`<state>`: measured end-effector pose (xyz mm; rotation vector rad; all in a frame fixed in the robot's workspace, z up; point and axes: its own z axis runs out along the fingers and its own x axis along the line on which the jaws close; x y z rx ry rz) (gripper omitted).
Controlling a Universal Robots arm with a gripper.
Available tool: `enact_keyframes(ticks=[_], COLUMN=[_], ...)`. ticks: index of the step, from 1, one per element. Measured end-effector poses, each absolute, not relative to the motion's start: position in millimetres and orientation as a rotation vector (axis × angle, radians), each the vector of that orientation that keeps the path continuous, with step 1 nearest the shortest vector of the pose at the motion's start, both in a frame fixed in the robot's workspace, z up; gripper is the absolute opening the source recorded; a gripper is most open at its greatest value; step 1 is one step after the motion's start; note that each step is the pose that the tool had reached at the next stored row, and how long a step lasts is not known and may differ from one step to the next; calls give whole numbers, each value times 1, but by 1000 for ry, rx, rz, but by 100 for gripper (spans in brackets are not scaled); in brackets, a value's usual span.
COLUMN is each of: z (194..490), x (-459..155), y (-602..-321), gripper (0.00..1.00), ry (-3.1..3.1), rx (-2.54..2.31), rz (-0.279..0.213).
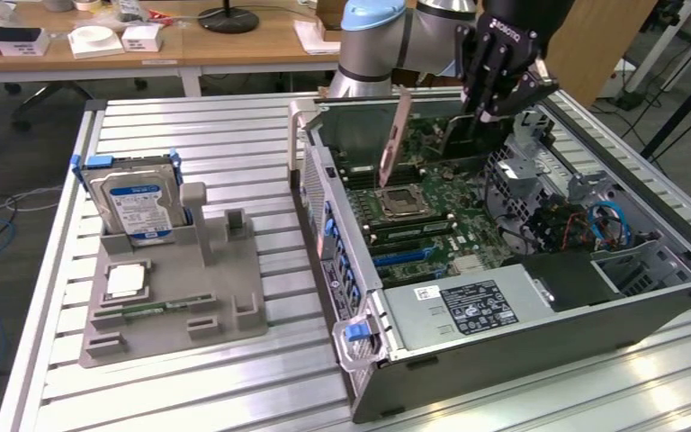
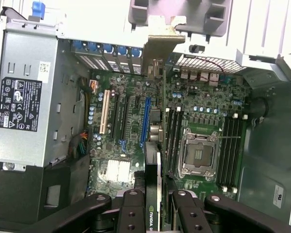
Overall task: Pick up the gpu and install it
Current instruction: 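Insert the gpu into the slot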
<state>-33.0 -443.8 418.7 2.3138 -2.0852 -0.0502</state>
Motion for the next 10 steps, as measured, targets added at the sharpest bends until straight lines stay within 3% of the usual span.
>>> enact_keyframes(ticks=[10], z=[414], x=[-33], y=[-444], gripper=[26], ry=[-2085], rx=[2314], rz=[-50])
